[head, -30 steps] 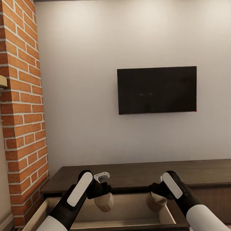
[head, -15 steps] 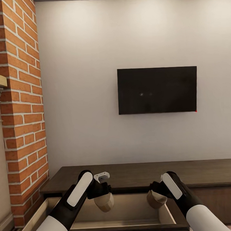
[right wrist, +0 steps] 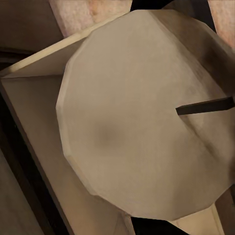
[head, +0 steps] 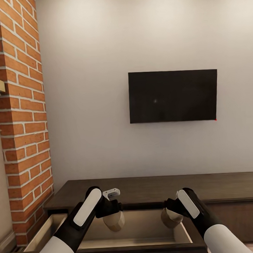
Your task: Place each of the two pumpkins and all three candles from the living room inside a cabinet in the living room (use any cabinet), then make sure every cabinet is closed, and position the cauldron so it is next to a table in the living room.
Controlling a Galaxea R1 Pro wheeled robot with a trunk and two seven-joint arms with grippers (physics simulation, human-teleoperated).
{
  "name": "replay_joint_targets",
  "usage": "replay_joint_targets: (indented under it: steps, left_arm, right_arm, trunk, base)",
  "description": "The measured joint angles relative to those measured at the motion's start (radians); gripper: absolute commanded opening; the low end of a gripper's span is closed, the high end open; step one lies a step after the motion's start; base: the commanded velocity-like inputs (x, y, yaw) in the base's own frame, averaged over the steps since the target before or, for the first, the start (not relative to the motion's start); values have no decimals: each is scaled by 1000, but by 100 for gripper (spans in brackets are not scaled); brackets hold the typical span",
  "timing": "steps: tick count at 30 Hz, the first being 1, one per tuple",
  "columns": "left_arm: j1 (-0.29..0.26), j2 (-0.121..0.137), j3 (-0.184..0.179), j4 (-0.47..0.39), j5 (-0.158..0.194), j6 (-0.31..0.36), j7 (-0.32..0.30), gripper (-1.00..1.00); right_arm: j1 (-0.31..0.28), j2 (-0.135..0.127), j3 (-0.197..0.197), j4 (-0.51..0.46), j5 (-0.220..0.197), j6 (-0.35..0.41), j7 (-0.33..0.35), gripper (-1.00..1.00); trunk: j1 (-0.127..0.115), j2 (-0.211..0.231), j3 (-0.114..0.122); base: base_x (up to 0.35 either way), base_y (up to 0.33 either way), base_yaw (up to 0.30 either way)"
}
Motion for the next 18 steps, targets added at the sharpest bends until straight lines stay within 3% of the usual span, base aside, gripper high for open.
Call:
replay_joint_targets:
  steps: [15, 18]
  left_arm:
    - [0, 1, 0, 4, -5, -24, -2, -100]
    - [0, 1, 0, 2, -9, -29, -2, -100]
  right_arm:
    - [0, 0, 1, -1, 0, -30, 0, -100]
    - [0, 0, 1, -2, 0, -34, 0, -100]
  trunk:
    - [7, -4, -58]
    - [7, -4, -58]
  base:
    - [0, 0, 0]
    - [0, 0, 0]
